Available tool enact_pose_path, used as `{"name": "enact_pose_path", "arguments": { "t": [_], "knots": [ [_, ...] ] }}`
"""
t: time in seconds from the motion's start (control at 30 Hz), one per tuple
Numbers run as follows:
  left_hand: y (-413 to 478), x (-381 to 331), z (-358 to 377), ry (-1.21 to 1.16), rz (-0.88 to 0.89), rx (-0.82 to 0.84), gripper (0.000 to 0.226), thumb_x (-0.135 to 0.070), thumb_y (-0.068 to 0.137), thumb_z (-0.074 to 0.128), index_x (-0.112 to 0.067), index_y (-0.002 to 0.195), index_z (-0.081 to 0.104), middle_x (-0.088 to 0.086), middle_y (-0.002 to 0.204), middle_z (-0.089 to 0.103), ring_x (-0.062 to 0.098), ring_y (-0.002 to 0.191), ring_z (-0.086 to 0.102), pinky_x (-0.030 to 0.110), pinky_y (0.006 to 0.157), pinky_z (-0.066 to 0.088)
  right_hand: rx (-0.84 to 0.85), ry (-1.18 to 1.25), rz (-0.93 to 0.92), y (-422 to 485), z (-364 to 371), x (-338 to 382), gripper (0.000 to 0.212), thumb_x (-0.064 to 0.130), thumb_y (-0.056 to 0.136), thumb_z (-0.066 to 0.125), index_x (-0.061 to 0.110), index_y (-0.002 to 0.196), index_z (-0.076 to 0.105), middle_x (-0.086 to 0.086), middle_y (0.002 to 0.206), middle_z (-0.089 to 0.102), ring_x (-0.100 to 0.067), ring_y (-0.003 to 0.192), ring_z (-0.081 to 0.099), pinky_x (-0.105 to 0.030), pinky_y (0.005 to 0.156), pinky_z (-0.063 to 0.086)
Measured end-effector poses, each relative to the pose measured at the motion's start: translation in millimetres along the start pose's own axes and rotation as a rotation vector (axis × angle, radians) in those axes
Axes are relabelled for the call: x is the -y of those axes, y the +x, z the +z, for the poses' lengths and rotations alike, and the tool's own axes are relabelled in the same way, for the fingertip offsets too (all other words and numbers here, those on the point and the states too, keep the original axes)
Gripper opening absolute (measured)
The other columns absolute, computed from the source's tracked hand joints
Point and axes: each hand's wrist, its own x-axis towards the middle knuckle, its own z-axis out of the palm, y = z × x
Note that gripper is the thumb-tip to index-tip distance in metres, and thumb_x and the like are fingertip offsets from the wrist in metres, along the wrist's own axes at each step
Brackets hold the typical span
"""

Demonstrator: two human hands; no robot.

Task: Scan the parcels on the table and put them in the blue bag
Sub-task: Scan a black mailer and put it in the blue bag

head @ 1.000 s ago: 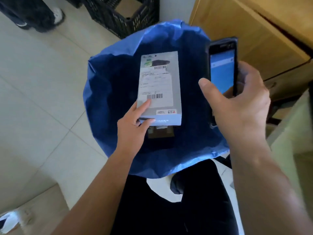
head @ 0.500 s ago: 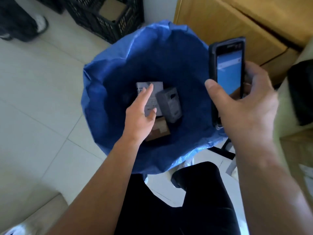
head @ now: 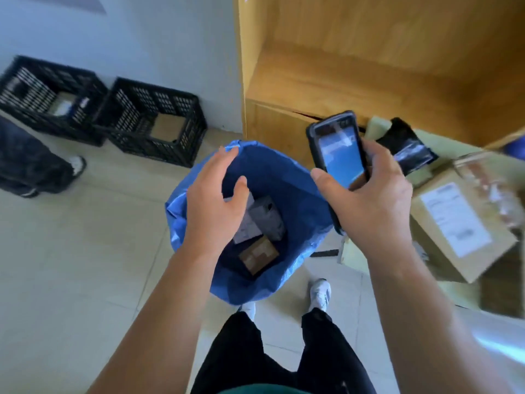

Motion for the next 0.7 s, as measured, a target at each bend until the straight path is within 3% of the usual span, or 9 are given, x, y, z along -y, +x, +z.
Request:
{"name": "enact_pose_path", "arguments": {
  "t": [0.1,0.23,0.43,0.57,0.7],
  "knots": [
    [12,-37,-14,-0.022,0.112,0.024,0.05,-0.022,0.094,0.06,-0.019,0.144,0.058,-0.019,0.141,0.052,-0.002,0.133,0.048,0.02,0.116,0.035,-0.068,0.013,0.028,-18,-35,10,0.091,0.072,0.068,0.068,0.028,0.144,0.044,0.002,0.123,0.063,-0.02,0.112,0.059,-0.042,0.094,0.05],
    [10,-80,-9,-0.059,0.204,0.072,0.05,-0.022,0.096,0.062,-0.025,0.145,0.057,-0.02,0.138,0.056,-0.004,0.128,0.052,0.038,0.112,0.045,-0.173,0.007,0.045,-37,-82,8,0.091,0.067,0.069,0.071,0.024,0.145,0.044,0.006,0.132,0.056,-0.018,0.119,0.054,-0.037,0.097,0.046],
    [-44,-147,45,-0.072,0.349,0.29,0.05,-0.02,0.1,0.062,-0.028,0.148,0.054,-0.017,0.141,0.053,0.001,0.137,0.048,0.044,0.115,0.043,-0.328,0.054,0.122,-79,-161,-43,0.087,0.058,0.071,0.077,0.024,0.144,0.044,0.01,0.133,0.052,-0.009,0.123,0.047,-0.022,0.092,0.034],
    [-101,-192,100,-0.076,0.409,0.487,0.054,-0.02,0.099,0.061,-0.03,0.15,0.049,-0.018,0.148,0.051,-0.002,0.139,0.044,0.039,0.118,0.039,-0.393,0.037,0.201,-120,-221,-109,0.088,0.062,0.07,0.075,0.031,0.144,0.04,0.016,0.133,0.05,-0.01,0.119,0.049,-0.029,0.097,0.043],
    [-157,-237,160,-0.062,0.456,0.601,0.056,-0.017,0.098,0.063,-0.03,0.15,0.05,-0.015,0.147,0.053,0.003,0.138,0.047,0.039,0.117,0.039,-0.465,0.04,0.325,-171,-281,-196,0.09,0.065,0.068,0.073,0.031,0.145,0.039,0.018,0.123,0.05,-0.013,0.104,0.057,-0.035,0.09,0.051]
  ]
}}
